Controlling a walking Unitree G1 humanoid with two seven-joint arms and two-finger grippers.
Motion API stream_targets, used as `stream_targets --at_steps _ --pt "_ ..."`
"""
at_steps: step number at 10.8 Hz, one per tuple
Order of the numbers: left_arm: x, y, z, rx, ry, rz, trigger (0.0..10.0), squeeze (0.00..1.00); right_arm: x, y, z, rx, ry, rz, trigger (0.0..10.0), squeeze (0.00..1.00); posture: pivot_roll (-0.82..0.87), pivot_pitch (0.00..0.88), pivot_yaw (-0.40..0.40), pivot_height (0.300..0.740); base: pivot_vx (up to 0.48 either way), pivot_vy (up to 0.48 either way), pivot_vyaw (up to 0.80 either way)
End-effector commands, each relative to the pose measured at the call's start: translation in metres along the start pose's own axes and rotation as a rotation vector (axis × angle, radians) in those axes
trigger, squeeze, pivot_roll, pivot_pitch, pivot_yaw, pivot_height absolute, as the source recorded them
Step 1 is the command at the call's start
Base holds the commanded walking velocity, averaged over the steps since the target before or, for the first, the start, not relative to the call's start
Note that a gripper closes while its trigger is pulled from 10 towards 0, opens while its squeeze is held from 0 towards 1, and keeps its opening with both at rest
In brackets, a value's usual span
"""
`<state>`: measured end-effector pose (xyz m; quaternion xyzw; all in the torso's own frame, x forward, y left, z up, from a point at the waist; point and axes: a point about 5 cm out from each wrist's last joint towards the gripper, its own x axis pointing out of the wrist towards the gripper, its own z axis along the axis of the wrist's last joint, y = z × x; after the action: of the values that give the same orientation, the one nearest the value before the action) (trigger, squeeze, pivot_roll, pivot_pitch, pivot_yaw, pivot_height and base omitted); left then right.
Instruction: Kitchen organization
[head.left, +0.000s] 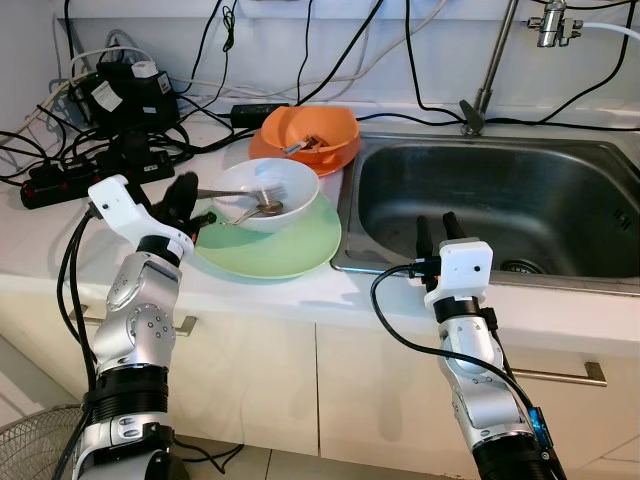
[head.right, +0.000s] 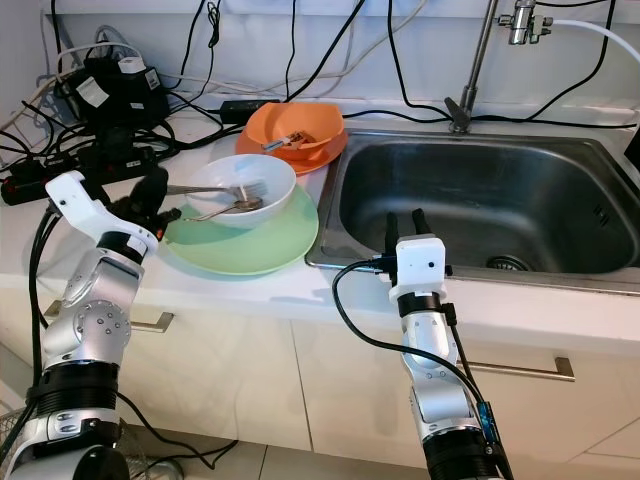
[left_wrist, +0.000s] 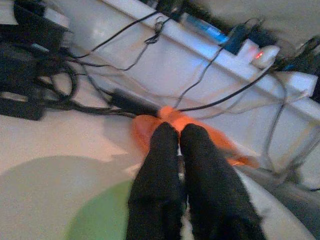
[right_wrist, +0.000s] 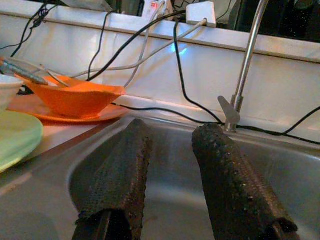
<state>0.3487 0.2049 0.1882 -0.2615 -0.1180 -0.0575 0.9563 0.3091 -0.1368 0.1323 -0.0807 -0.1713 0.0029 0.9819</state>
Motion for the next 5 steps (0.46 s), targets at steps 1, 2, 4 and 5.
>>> stream_targets --at_steps 1,2,4,5 --pt "0.004 -0.009 0.009 -0.002 -0.033 -0.047 0.0 0.0 0.006 0.002 0.005 -0.003 -0.021 -0.002 10.0 0.0 0.07 0.0 0.083 0.74 0.0 0.0 0.0" --pt "0.003 -0.01 0.01 -0.01 -0.036 -0.058 0.0 0.0 0.006 0.002 0.005 -0.003 -0.021 -0.002 10.0 0.0 0.07 0.0 0.083 0.74 0.0 0.0 0.0" --pt "0.003 -0.014 0.014 -0.038 -0.061 -0.076 0.0 0.0 0.006 0.002 0.005 -0.003 -0.021 -0.001 10.0 0.0 0.07 0.0 0.082 0.74 0.0 0.0 0.0" --pt "0.003 -0.019 0.021 -0.056 -0.096 -0.094 0.0 0.0 0.007 0.002 0.005 -0.004 -0.022 0.0 10.0 0.0 0.07 0.0 0.081 0.74 0.0 0.0 0.0"
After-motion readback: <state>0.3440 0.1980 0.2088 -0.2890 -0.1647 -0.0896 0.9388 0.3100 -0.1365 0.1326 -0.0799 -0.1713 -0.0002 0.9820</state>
